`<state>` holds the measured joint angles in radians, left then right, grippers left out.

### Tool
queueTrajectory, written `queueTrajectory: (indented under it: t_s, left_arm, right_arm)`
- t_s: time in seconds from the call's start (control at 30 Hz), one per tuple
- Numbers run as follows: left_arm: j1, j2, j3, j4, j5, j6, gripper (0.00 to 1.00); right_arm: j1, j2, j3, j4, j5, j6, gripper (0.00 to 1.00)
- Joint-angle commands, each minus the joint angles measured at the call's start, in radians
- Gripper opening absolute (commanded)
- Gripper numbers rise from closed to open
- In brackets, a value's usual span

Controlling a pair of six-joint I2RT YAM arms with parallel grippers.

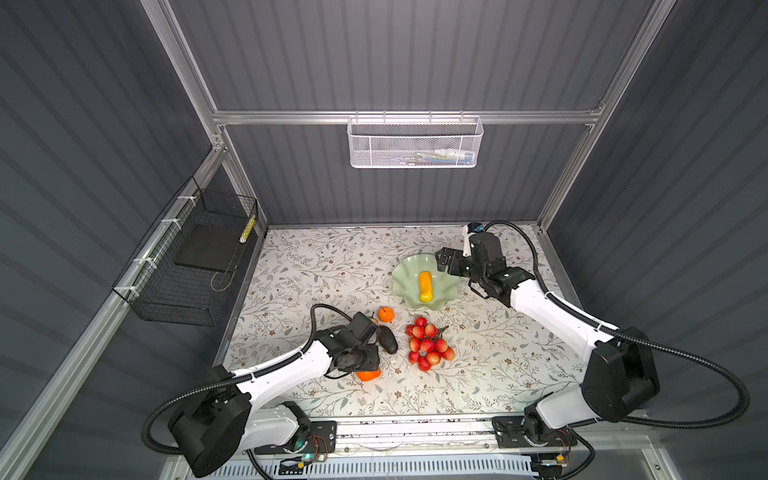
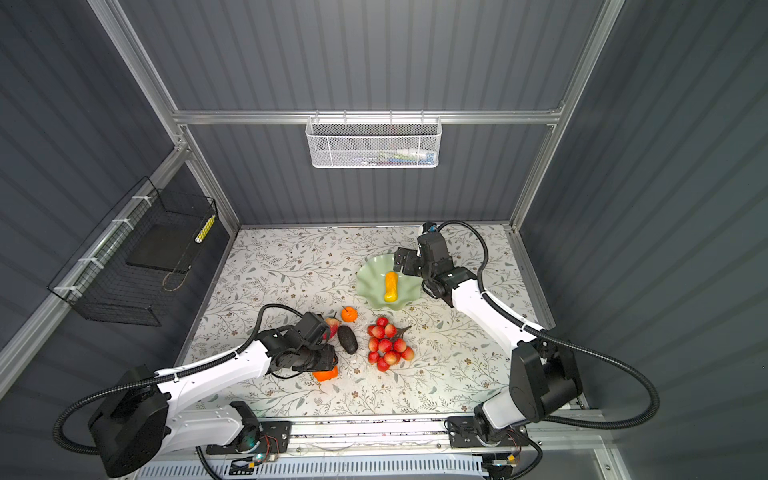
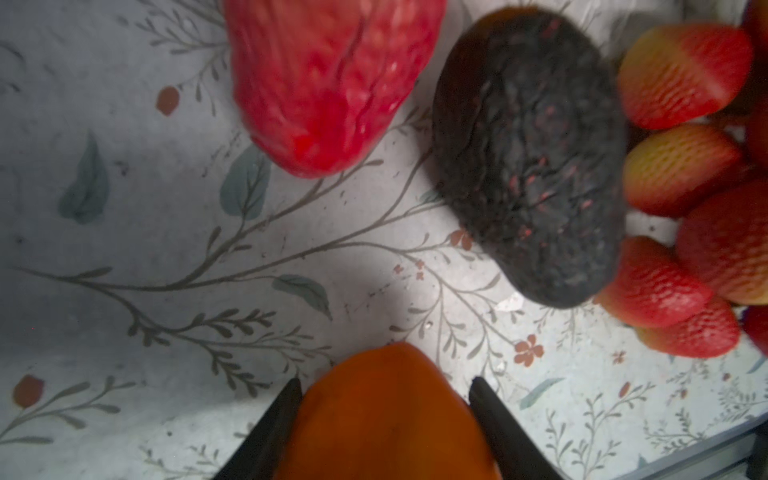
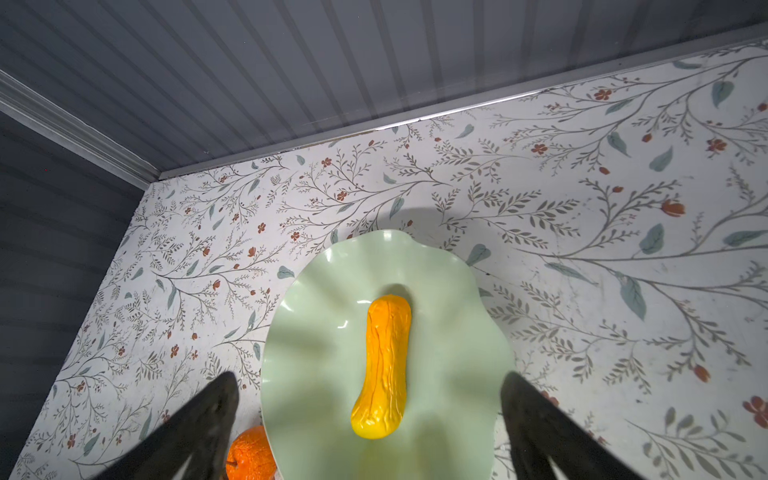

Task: Place and organize the fake fruits in the fruit bowl
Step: 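Grasp the orange with the left gripper and drop it into the bowl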

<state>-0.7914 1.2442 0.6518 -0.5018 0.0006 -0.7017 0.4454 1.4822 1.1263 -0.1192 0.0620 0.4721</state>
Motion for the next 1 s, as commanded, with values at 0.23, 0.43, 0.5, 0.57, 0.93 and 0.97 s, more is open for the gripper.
queueTrajectory:
  t_s: [0.23,0.43,0.5,0.57,0.93,0.97]
  left_arm:
    - [-0.002,0.192,0.466,0.038,-0.135,0.339,0.54]
    - [0.071,0.440,0.707,0.148,-0.103,0.462,0.55]
    - [0.099,0.535,0.808,0.175,-0.078,0.476,0.55]
    - [0.117,0.630,0.883,0.182,-0.076,0.489,0.55]
    - [0.154,0.905,1.088,0.205,-0.042,0.479,0.65]
    - [0.153,0.910,1.087,0.203,-0.042,0.474,0.66]
  right_arm:
    - [-0.014,-0.140,-0.139,0.009,0.051,0.004,0.99]
    - [-0.017,-0.292,-0.241,-0.036,0.101,0.009,0.99]
    - [-0.018,-0.351,-0.280,-0.047,0.109,0.017,0.99]
    - [-0.018,-0.408,-0.310,-0.062,0.118,0.023,0.99]
    - [-0.022,-0.512,-0.378,-0.140,0.158,0.031,0.99]
    - [-0.021,-0.509,-0.378,-0.137,0.159,0.030,0.99]
